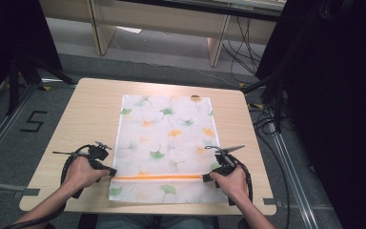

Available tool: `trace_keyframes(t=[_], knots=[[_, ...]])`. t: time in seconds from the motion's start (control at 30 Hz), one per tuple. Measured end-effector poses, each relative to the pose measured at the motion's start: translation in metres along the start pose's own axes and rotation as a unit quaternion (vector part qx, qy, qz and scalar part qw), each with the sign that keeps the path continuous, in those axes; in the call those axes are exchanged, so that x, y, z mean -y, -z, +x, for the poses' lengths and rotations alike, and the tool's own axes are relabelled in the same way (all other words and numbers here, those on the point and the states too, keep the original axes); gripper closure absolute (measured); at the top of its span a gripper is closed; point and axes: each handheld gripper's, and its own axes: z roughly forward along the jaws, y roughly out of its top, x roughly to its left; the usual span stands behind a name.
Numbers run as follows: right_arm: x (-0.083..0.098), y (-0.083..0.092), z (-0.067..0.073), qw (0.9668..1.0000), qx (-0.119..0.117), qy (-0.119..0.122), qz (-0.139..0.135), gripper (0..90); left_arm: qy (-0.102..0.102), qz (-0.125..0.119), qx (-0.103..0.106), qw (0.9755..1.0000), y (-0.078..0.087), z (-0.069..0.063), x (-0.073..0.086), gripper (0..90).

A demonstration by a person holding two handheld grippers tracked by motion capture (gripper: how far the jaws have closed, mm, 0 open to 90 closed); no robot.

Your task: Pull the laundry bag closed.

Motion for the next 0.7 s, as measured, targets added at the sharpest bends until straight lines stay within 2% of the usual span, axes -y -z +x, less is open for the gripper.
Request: trace_keyframes(t=[0.07, 0.1, 0.2, 0.23, 0.27, 0.3, 0.33, 0.4, 0.43, 0.5, 0.53, 0.63, 0.67, 0.7], knots=[[0.001, 0.000, -0.001, 0.9999, -0.003, 0.003, -0.009, 90.0, 0.000, 0.000, 0.000, 1.0000, 0.000, 0.000, 0.000, 90.0], [0.000, 0.001, -0.007, 0.9991, 0.008, 0.040, -0.013, 90.0, 0.000, 0.000, 0.000, 1.0000, 0.000, 0.000, 0.000, 90.0], [0.000, 0.001, -0.008, 0.9991, 0.007, 0.039, -0.013, 90.0, 0.001, 0.000, 0.000, 1.0000, 0.000, 0.000, 0.000, 90.0], [0.000, 0.002, -0.008, 0.9995, 0.005, 0.030, -0.011, 90.0, 0.001, 0.000, 0.000, 1.0000, 0.000, 0.000, 0.000, 90.0], [0.001, 0.003, -0.004, 1.0000, -0.007, -0.001, 0.002, 90.0, 0.000, 0.000, 0.000, 1.0000, 0.000, 0.000, 0.000, 90.0], [0.000, 0.000, -0.011, 0.9986, -0.001, 0.046, -0.024, 90.0, 0.000, 0.000, 0.000, 1.0000, 0.000, 0.000, 0.000, 90.0], [0.001, 0.002, -0.008, 0.9997, -0.001, 0.023, -0.013, 90.0, 0.000, 0.001, 0.000, 1.0000, 0.000, 0.000, 0.000, 90.0], [0.001, 0.002, -0.007, 0.9996, -0.001, 0.018, -0.021, 90.0, 0.000, 0.000, 0.000, 1.0000, 0.000, 0.000, 0.000, 90.0], [0.001, 0.003, -0.008, 0.9996, 0.002, 0.023, -0.014, 90.0, 0.000, 0.000, 0.000, 1.0000, 0.000, 0.000, 0.000, 90.0], [0.001, 0.002, -0.010, 0.9993, 0.000, 0.029, -0.022, 90.0, 0.000, 0.000, 0.000, 1.0000, 0.000, 0.000, 0.000, 90.0], [0.001, 0.002, -0.012, 0.9986, 0.010, 0.046, -0.023, 90.0, 0.000, 0.000, 0.000, 1.0000, 0.000, 0.000, 0.000, 90.0], [0.000, 0.002, -0.015, 0.9983, 0.009, 0.053, -0.023, 90.0, 0.001, 0.000, 0.000, 1.0000, 0.000, 0.000, 0.000, 90.0], [0.000, 0.002, -0.018, 0.9973, 0.006, 0.067, -0.028, 90.0, 0.000, 0.000, 0.000, 1.0000, 0.000, 0.000, 0.000, 90.0], [0.000, 0.002, -0.018, 0.9974, 0.006, 0.066, -0.028, 90.0, 0.000, 0.000, 0.000, 1.0000, 0.000, 0.000, 0.000, 90.0]])
